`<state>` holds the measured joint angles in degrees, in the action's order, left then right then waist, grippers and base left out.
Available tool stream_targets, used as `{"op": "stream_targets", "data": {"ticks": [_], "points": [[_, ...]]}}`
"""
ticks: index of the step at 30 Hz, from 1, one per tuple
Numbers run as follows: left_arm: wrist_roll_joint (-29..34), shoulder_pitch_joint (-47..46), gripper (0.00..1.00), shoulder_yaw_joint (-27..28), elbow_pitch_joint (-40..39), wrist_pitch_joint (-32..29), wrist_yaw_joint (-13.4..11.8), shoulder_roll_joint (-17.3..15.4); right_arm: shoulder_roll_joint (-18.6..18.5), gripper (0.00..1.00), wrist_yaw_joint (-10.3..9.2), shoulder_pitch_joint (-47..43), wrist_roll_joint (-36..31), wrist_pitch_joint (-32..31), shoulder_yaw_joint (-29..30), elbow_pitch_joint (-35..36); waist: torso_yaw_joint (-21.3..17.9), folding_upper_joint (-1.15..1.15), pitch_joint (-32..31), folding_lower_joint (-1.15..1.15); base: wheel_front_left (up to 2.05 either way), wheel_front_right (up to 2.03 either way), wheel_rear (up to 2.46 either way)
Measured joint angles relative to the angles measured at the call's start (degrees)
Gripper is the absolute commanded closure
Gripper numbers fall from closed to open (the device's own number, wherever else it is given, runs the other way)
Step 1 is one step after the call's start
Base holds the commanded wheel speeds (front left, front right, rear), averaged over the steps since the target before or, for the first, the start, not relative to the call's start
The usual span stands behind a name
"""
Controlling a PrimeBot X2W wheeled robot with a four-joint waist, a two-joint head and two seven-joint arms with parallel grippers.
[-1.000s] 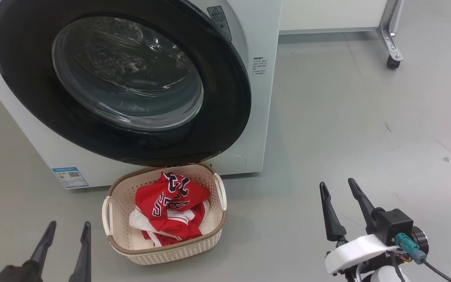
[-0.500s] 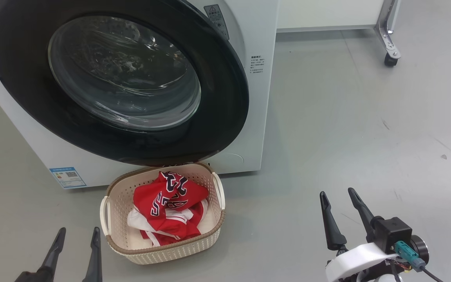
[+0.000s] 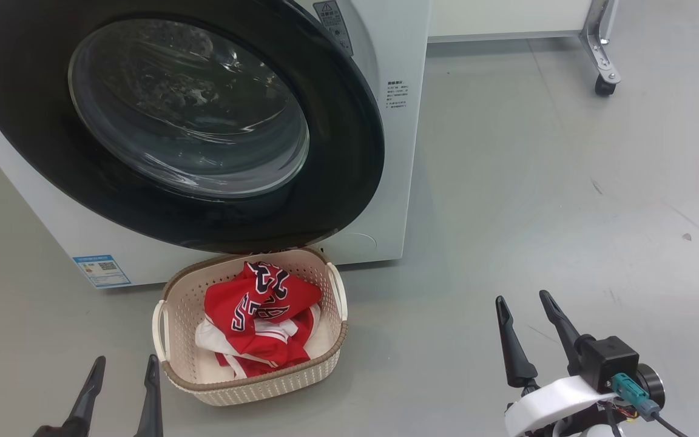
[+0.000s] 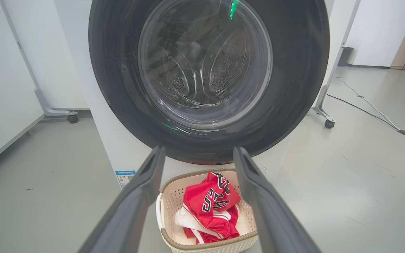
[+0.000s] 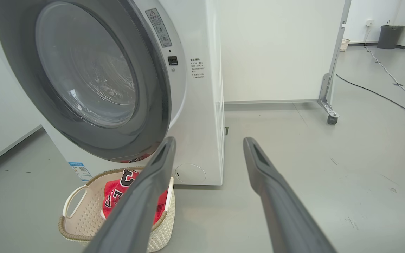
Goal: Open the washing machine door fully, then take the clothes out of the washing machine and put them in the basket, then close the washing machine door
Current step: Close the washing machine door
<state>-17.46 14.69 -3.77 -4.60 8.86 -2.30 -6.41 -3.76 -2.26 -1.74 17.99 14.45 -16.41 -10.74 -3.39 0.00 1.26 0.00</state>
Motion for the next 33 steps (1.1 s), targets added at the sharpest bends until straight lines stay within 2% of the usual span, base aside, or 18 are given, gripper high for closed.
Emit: {"op": "stream_targets", "data": {"ticks": [11,12,13,14,15,22,28,33], "points": [[0.0,-0.1,0.0,-0.1,0.8,0.8,-0.3,0.2,0.0,0.0,0.0,0.0,-0.1,0.0,0.2,0.3,0.2,0.0,0.4,0.0,0.0,0.0,0.0],[0.0,-0.1,0.0,-0.1,0.8,0.8,-0.4,0.2,0.0,0.06,0.0,0.0,-0.1,0.0,0.2,0.3,0.2,0.0,0.5,0.0,0.0,0.0,0.0],[0.0,-0.1,0.0,-0.1,0.9,0.9,-0.4,0.2,0.0,0.4,0.0,0.0,-0.1,0.0,0.3,0.3,0.3,0.0,0.5,0.0,0.0,0.0,0.0],[0.1,-0.1,0.0,-0.1,1.0,0.9,-0.4,0.2,0.0,0.92,0.0,0.0,-0.1,0.0,0.4,0.4,0.3,0.0,0.5,0.0,0.0,0.0,0.0],[0.5,-0.1,0.0,-0.1,1.1,0.9,-0.5,0.2,0.0,1.0,0.02,0.0,-0.1,0.0,0.4,0.4,0.4,0.0,0.5,0.0,0.0,0.0,0.0],[1.0,-0.9,0.0,-0.6,1.3,1.3,-0.4,0.2,-0.1,1.0,0.27,0.3,0.0,0.0,0.2,0.5,1.1,0.0,1.4,0.0,0.0,0.0,0.0],[1.0,-2.5,0.0,-0.8,0.8,1.7,-0.4,0.4,-1.4,1.0,1.76,4.3,-0.9,0.0,-0.8,1.1,2.3,0.0,2.7,0.0,0.0,0.0,0.0],[0.9,-3.6,0.0,-0.5,0.3,1.9,-0.4,0.5,-1.9,1.0,3.77,10.0,-2.1,-1.1,-2.5,1.5,3.5,0.0,4.6,0.0,0.0,0.0,0.0]]}}
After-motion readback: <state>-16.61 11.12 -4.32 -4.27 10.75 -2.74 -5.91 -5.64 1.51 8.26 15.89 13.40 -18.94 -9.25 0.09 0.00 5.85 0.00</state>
